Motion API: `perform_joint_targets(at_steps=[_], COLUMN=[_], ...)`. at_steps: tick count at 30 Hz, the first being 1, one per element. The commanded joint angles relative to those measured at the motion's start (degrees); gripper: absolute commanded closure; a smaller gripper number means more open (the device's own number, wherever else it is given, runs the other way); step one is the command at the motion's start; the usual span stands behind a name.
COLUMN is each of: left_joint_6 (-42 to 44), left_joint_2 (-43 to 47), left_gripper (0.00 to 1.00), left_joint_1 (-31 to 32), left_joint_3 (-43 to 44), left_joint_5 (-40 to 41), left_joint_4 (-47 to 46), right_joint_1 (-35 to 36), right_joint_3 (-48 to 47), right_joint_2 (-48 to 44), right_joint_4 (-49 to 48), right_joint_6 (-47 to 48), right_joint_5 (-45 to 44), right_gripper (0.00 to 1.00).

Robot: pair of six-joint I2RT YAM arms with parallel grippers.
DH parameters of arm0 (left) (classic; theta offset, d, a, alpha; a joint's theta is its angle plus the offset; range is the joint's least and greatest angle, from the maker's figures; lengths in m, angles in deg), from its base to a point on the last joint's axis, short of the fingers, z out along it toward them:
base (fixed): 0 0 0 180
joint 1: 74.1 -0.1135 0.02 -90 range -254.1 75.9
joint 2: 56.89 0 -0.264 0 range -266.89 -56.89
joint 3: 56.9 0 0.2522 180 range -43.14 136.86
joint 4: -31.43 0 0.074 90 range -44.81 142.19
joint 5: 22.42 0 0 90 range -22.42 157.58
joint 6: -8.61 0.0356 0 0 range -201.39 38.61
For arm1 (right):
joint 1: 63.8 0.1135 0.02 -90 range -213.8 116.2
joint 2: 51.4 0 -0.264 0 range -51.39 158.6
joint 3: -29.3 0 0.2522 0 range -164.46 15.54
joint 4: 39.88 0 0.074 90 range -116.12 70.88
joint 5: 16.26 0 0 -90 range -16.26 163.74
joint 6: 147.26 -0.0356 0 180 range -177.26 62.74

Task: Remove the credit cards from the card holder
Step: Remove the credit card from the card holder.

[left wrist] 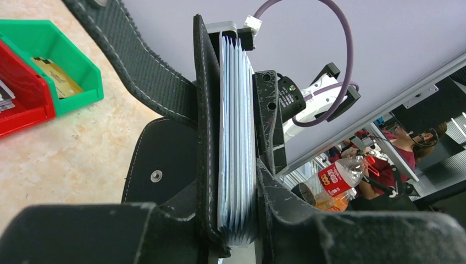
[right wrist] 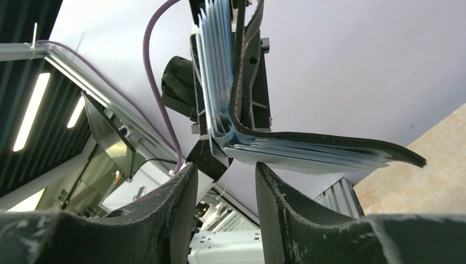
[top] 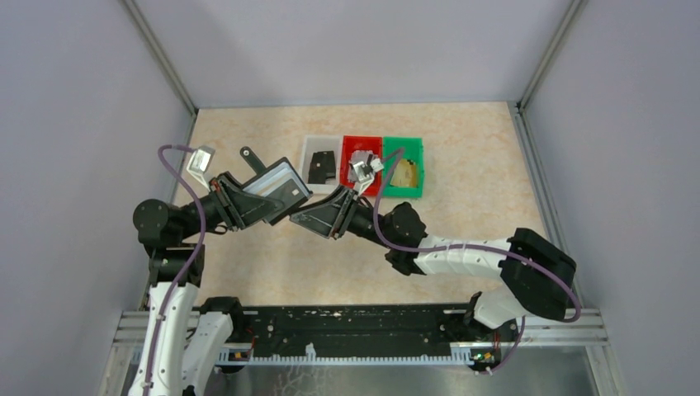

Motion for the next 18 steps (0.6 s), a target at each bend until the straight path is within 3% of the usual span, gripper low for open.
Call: perform_joint_targets(at_steps=[1, 18], left_joint_6=[2.1, 4.2], left_joint_2=[0.7, 1.6], left_gripper=[0.85, 0.89], left_joint_1=[0.5, 0.5], left_joint_3=[2.1, 2.9], left_joint_5=[-1.1, -1.9], left_joint_4=[1.2, 2.9], right_joint_1=[-1.3, -2.2], right_joint_3=[-3.6, -6.3], right_joint_2=[-2.8, 0.8], right_joint_4=[-3.2, -3.7], right_joint_6=[1.9, -0.9], right_joint_5=[-0.5, 0.0], right_gripper=[0.58, 0.65])
